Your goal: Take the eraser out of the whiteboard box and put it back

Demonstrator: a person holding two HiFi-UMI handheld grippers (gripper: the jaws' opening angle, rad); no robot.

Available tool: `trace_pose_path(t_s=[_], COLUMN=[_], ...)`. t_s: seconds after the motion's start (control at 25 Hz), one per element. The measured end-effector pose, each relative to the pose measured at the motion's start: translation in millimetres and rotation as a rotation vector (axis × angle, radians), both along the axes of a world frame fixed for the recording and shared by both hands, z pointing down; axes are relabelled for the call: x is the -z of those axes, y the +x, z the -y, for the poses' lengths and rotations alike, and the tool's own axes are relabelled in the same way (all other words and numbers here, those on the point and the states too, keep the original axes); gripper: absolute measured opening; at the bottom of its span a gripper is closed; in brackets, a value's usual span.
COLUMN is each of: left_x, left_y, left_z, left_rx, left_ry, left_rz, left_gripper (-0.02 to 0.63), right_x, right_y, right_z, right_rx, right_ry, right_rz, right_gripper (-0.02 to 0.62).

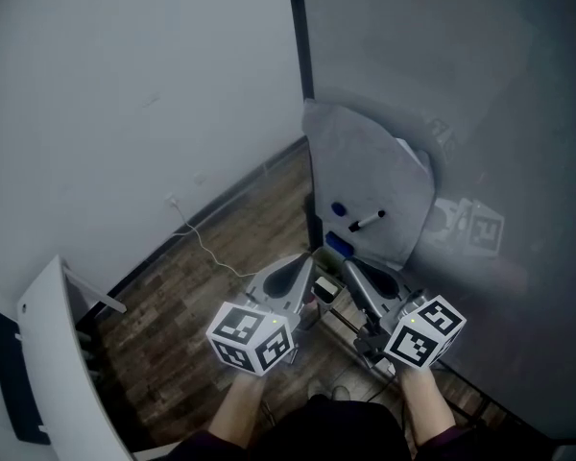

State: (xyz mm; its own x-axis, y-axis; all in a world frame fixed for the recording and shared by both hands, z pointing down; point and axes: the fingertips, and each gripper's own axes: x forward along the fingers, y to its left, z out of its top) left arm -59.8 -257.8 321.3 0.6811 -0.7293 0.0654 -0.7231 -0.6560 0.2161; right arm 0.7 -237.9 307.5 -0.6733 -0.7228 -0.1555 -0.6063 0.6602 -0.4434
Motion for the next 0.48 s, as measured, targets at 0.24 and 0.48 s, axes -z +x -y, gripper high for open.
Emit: trace_pose_path(t_s=[0.24,0.48], left_x=[-4.1,-6.3], left_y=[-0.6,-0.3], left_z=[0.1,1.6], left_rx=[0.002,0.005], left_ry=[-0.012,-0.014], left_rz=[-0.003,-0.006], left_gripper=[0.006,0.006], right_x=[-2.6,-5.2], right_y=[1.9,4.1], right_z=[-0.1,0.9], right_rx=[-0.001,-0.002], right_ry=[-0.008,-0.013], right_rz=[0.005,0.007], right_gripper=[0.003,0.003])
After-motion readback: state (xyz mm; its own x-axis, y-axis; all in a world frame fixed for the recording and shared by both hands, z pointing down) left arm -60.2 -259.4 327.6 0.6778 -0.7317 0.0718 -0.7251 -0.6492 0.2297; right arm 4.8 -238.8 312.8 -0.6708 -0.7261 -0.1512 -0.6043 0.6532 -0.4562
